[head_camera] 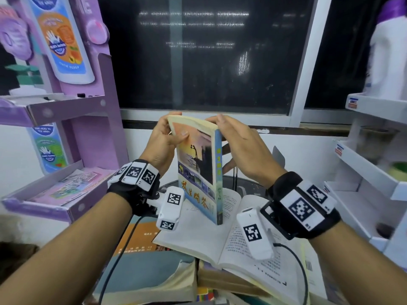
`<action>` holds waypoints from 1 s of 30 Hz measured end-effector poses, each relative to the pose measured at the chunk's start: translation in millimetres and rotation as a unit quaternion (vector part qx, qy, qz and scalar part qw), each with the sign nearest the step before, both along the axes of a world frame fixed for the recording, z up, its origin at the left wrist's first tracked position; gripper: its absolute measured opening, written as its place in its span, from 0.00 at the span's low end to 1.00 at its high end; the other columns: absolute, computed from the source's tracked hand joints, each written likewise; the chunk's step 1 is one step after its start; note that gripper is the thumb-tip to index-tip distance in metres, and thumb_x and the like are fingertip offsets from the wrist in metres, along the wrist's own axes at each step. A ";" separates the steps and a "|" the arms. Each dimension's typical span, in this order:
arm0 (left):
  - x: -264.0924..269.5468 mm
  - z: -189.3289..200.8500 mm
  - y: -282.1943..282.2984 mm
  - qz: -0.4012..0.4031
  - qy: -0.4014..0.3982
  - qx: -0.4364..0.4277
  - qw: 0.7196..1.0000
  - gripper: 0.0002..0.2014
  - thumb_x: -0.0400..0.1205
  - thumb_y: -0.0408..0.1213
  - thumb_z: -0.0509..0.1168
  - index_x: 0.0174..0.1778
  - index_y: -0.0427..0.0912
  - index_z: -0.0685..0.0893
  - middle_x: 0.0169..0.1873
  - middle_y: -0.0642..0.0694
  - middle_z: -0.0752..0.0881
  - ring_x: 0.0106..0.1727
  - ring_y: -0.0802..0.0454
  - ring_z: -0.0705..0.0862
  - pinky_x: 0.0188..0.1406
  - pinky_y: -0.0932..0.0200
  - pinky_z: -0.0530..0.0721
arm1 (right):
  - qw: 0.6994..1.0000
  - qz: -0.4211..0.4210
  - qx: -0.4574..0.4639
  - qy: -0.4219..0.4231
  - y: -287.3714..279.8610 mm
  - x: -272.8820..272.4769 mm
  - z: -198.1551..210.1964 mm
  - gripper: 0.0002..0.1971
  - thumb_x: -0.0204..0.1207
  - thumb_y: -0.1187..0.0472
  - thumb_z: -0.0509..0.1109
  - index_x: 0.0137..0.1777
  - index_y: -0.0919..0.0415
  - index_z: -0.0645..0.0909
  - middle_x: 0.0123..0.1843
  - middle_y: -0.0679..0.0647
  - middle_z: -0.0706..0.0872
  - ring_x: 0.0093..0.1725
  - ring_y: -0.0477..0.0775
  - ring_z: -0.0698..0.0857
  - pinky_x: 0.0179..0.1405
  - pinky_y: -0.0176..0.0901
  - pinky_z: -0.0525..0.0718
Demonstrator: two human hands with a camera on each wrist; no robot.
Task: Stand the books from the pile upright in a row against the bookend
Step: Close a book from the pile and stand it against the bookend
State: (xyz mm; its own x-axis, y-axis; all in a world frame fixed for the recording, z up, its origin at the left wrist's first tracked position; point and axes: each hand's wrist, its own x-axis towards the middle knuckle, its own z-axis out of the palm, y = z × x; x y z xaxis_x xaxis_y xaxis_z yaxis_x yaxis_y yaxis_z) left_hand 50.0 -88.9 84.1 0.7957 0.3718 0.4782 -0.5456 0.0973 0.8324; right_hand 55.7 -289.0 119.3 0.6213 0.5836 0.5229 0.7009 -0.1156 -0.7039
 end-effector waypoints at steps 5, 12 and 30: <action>5.8 4.7 -11.7 0.006 -0.008 -0.030 0.999 0.22 0.76 0.16 0.63 0.61 0.42 0.74 0.45 0.46 0.83 0.45 0.52 0.85 0.38 0.59 0.87 | 0.990 -0.074 -0.099 -0.066 0.4 5.9 7.6 0.26 0.76 0.40 0.67 0.73 0.42 0.69 0.59 0.50 0.86 0.60 0.52 0.83 0.40 0.43 0.88; 19.2 13.5 -18.0 0.021 0.025 0.017 0.999 0.22 0.76 0.17 0.65 0.62 0.41 0.74 0.45 0.46 0.84 0.44 0.53 0.86 0.36 0.60 0.85 | 0.980 -0.108 -0.161 -0.053 -2.5 19.9 23.2 0.27 0.77 0.62 0.71 0.75 0.46 0.71 0.62 0.53 0.82 0.47 0.55 0.90 0.27 0.49 0.91; 64.7 -37.4 42.1 0.136 0.229 0.125 0.956 0.17 0.84 0.34 0.62 0.70 0.39 0.78 0.67 0.41 0.81 0.60 0.49 0.78 0.60 0.56 0.72 | 0.973 -0.206 -0.088 -0.045 31.4 98.5 24.9 0.22 0.80 0.65 0.66 0.74 0.51 0.75 0.58 0.55 0.85 0.56 0.58 0.85 0.37 0.59 0.92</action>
State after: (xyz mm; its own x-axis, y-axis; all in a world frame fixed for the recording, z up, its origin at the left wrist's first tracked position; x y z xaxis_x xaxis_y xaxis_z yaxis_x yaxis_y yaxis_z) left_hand 114.8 -46.8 46.7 0.8326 0.5147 0.2046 -0.0958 -0.2300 0.9685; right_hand 154.2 -257.7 144.2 0.7783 0.3801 0.4998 0.6270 -0.5138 -0.5855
